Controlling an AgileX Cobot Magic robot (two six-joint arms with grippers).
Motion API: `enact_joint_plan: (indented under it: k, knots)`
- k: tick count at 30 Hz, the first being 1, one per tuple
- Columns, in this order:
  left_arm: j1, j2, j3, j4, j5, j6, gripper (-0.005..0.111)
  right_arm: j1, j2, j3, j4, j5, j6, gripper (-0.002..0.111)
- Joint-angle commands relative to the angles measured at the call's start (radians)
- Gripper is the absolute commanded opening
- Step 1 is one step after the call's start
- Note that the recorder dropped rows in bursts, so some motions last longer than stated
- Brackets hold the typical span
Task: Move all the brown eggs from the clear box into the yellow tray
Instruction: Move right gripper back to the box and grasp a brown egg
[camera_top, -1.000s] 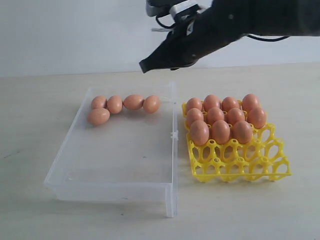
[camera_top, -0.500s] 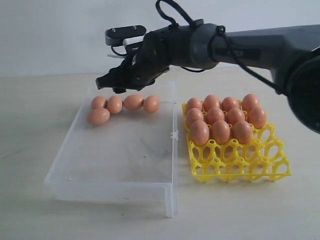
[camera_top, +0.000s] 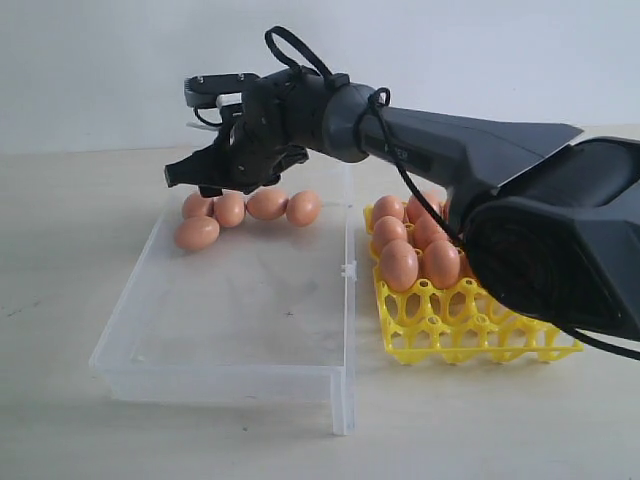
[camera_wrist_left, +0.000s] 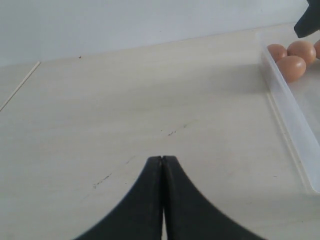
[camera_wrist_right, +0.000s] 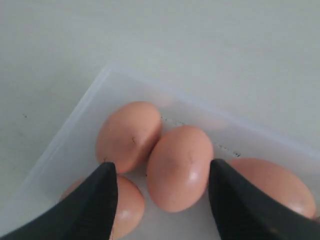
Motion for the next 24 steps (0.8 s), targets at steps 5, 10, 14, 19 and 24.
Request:
enact_joint_plan:
  k: [5, 10, 14, 19, 24]
  knots:
    - [-0.006, 0.001, -0.004, -0.002, -0.009, -0.005, 0.000, 0.001, 0.036, -0.075, 0.000, 0.040, 0.013, 0.054]
    - [-0.006, 0.001, -0.004, -0.002, -0.009, -0.005, 0.000, -0.001, 0.069, -0.119, 0.007, 0.039, 0.013, 0.054]
    - [-0.006, 0.001, -0.004, -0.002, -0.009, -0.005, 0.000, -0.001, 0.083, -0.125, 0.004, 0.022, 0.016, 0.054]
    - [-0.006, 0.001, -0.004, -0.002, -0.009, -0.005, 0.000, -0.010, 0.097, -0.125, -0.029, 0.006, 0.055, 0.054]
    - [-0.006, 0.001, -0.004, -0.002, -0.009, -0.005, 0.000, -0.017, 0.109, -0.125, -0.029, -0.006, 0.085, 0.054]
